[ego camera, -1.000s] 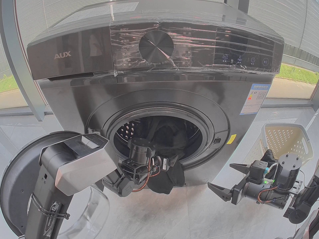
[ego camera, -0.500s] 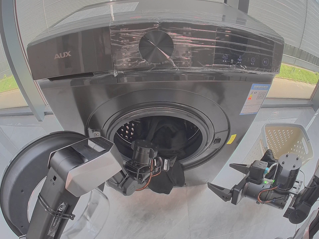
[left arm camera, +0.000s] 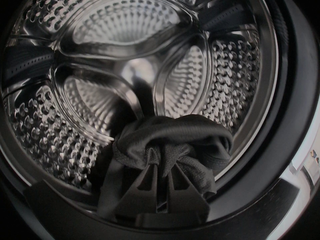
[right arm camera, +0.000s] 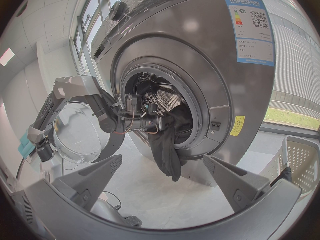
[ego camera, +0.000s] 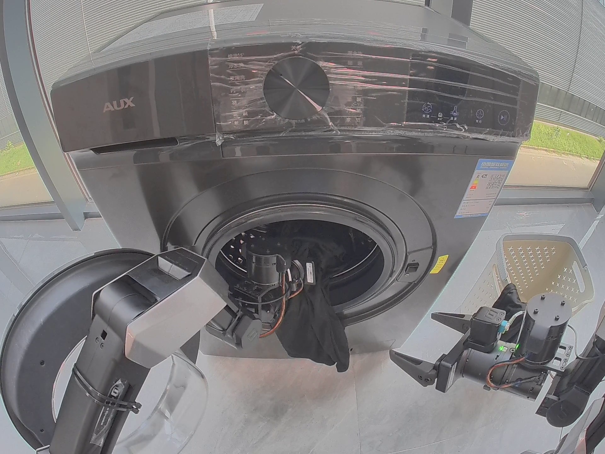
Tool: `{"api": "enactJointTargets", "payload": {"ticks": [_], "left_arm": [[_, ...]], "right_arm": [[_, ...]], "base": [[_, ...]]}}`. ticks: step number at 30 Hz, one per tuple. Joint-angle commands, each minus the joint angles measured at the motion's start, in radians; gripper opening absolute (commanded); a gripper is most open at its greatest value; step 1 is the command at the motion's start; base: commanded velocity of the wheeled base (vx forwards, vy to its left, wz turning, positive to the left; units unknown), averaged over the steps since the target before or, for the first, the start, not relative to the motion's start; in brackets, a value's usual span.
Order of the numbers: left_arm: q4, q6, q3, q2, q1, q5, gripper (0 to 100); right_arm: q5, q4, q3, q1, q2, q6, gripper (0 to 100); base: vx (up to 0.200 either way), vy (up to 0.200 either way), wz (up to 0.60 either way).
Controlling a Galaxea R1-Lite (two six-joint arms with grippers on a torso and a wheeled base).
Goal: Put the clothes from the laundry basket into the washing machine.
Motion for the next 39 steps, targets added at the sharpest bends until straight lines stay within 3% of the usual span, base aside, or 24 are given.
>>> {"api": "enactJointTargets", "payload": {"ticks": [1,6,12,13,20,28,32,39], "left_arm": [[-0.018,-0.008,-0.109,0.02,0.02,0.046,0],[-0.03,-0.007,-0.177,0.052,0.019,0.079,0],[-0.036,-0.004,-0.181,0.065,0.019,0.08,0],[-0.036,-0.004,-0.18,0.065,0.019,0.08,100],[-0.026,-0.007,-0.04,-0.021,0.008,0.06,100],[0.091,-0.007,0.228,-0.168,-0.035,-0.032,100],[0.123,-0.004,0.283,-0.185,-0.041,-0.067,100],[0.099,0.002,0.28,-0.119,-0.049,-0.066,100]], "right_arm": [[-0.004,0.0,0.0,0.025,-0.003,0.003,100],[-0.002,0.0,0.0,0.023,-0.003,0.004,100],[-0.002,0.0,0.0,0.022,-0.003,0.004,100],[-0.002,0.0,0.0,0.022,-0.003,0.004,100],[-0.002,0.0,0.002,0.019,-0.005,0.003,100],[0.0,0.0,0.0,0.019,-0.003,0.003,100],[0.0,-0.002,0.0,0.016,-0.003,0.003,100],[0.001,-0.002,0.0,0.014,-0.002,0.003,100]], "base": [[0.0,0.0,0.0],[0.0,0.0,0.0],[0.0,0.0,0.0],[0.0,0.0,0.0],[0.0,0.0,0.0],[0.0,0.0,0.0],[0.0,0.0,0.0],[0.0,0.0,0.0]]}}
